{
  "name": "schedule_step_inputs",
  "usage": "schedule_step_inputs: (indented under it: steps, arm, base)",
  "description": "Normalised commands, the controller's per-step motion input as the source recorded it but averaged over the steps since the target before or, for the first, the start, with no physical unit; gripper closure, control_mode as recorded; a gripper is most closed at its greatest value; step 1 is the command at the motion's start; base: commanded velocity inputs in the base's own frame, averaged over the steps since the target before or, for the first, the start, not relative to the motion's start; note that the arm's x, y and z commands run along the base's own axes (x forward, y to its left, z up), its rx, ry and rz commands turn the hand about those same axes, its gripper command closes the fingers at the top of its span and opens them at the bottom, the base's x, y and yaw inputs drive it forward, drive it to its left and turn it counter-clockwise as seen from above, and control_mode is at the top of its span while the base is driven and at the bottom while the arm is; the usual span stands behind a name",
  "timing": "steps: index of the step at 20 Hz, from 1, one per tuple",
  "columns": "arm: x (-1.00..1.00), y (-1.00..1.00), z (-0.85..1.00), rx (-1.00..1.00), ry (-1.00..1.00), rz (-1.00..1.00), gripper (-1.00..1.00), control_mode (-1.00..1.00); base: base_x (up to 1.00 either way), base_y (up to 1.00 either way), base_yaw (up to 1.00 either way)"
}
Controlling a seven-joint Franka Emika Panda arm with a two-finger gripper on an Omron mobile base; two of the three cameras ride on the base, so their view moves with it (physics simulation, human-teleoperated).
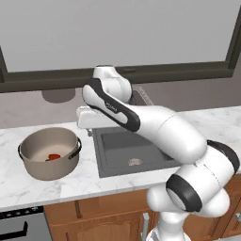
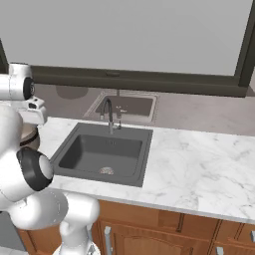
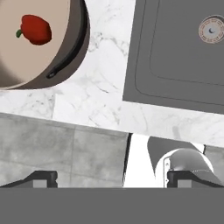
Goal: Dump the bell pepper from the pot into the sink. Then turn on the water and wash the bell pepper. Then turn off the water and put the bell pepper back in the pot.
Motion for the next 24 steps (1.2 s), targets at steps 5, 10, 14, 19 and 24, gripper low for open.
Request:
schedule_step_inputs:
  steps: [5,10,14,19,24]
  arm:
    - [0.3,0.29,-0.27,0.0,0.06,-0.02,-1.0,-1.0]
    - [0.24,0.3,-0.18,0.0,0.0,-0.03,-1.0,-1.0]
    - [0.24,0.26,-0.23,-0.02,0.0,-0.03,-1.0,-1.0]
    - [0.23,0.14,-0.25,-0.02,-0.01,-0.03,-1.0,-1.0]
    - [0.23,0.05,-0.26,-0.02,-0.03,-0.03,-1.0,-1.0]
  base:
    - [0.0,0.0,0.0]
    - [0.0,0.0,0.0]
    - [0.0,0.0,0.0]
    - [0.0,0.0,0.0]
    - [0.0,0.0,0.0]
